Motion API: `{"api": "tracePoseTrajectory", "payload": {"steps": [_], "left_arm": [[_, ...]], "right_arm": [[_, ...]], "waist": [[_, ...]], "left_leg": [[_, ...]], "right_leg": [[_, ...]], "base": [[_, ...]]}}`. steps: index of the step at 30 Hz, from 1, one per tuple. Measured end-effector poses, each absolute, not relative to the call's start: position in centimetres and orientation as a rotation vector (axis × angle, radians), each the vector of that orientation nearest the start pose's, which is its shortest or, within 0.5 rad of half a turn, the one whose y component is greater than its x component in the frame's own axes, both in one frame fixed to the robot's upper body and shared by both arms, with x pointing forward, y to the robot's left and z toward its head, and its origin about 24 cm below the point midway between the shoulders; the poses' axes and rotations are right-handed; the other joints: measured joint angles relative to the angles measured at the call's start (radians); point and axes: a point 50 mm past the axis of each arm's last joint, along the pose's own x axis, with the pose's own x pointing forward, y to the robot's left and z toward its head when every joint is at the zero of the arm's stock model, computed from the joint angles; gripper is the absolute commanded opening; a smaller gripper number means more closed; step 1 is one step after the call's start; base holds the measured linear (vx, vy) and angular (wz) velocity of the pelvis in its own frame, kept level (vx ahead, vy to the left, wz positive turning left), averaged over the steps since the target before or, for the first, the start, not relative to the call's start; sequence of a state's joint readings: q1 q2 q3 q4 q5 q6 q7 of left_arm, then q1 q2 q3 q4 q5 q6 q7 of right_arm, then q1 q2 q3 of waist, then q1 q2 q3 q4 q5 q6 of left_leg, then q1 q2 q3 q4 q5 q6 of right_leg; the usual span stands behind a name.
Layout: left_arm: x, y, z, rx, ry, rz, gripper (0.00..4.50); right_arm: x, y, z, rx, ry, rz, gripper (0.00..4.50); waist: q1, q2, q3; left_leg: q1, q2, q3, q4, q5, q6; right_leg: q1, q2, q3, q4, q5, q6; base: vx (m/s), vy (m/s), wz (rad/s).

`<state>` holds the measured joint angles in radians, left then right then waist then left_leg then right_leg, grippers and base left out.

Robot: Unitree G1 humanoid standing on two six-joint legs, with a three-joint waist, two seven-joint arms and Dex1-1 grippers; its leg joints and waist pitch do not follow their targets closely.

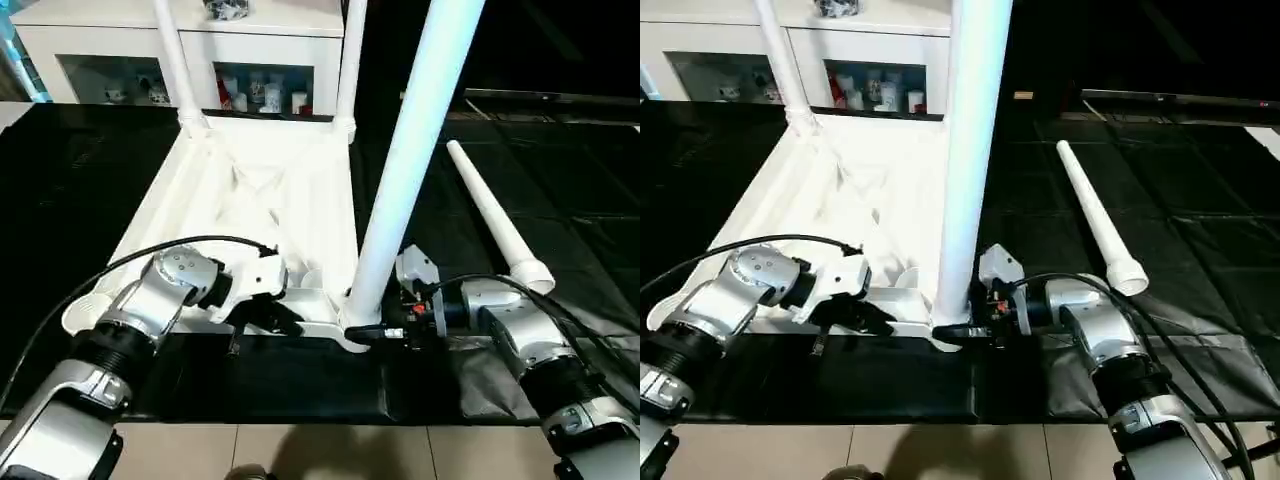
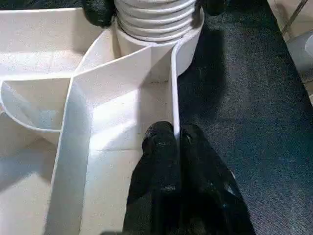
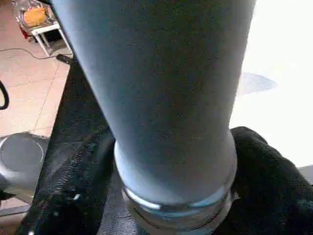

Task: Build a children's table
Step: Rotate leg to tighten

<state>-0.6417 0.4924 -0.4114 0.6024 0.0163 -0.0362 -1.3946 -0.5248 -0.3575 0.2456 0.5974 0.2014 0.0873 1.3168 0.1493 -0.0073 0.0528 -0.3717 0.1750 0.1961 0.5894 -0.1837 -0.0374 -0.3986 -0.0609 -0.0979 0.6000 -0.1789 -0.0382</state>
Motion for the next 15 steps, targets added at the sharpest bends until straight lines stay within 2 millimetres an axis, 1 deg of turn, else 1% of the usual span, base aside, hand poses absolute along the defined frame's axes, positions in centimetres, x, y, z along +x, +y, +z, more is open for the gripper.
{"api": "tracePoseTrajectory", "payload": {"steps": [5,11,13,15], "left_arm": [[31.1,15.0,6.2,0.592,0.505,-1.557,0.00],[31.3,14.8,6.1,0.515,0.531,-1.519,0.00],[31.5,14.4,5.9,0.469,0.541,-1.466,0.00],[31.7,13.9,5.7,0.430,0.542,-1.405,0.00]], "right_arm": [[30.1,-13.5,4.4,-0.097,0.372,1.434,2.94],[30.0,-13.2,4.1,-0.049,0.382,1.408,2.87],[29.9,-13.5,3.8,-0.005,0.370,1.329,2.86],[29.8,-13.6,3.3,0.032,0.356,1.229,2.86]], "waist": [[0.000,0.000,0.000],[0.000,0.001,0.000],[0.000,0.001,0.000],[-0.007,0.001,0.000]], "left_leg": [[0.000,0.000,0.000,0.001,0.000,0.000],[0.002,0.000,0.000,0.002,0.000,0.000],[0.005,0.000,0.000,0.003,0.000,-0.001],[0.007,0.000,0.000,0.004,0.001,-0.001]], "right_leg": [[0.000,0.000,0.000,0.001,0.000,0.000],[0.002,0.000,0.000,0.002,0.000,0.000],[0.005,0.000,0.000,0.003,0.000,0.000],[0.006,-0.001,0.001,0.003,-0.002,0.003]], "base": [[0.000,0.000,0.00],[0.000,0.000,0.00],[0.000,0.000,0.00],[0.000,0.000,0.00]]}}
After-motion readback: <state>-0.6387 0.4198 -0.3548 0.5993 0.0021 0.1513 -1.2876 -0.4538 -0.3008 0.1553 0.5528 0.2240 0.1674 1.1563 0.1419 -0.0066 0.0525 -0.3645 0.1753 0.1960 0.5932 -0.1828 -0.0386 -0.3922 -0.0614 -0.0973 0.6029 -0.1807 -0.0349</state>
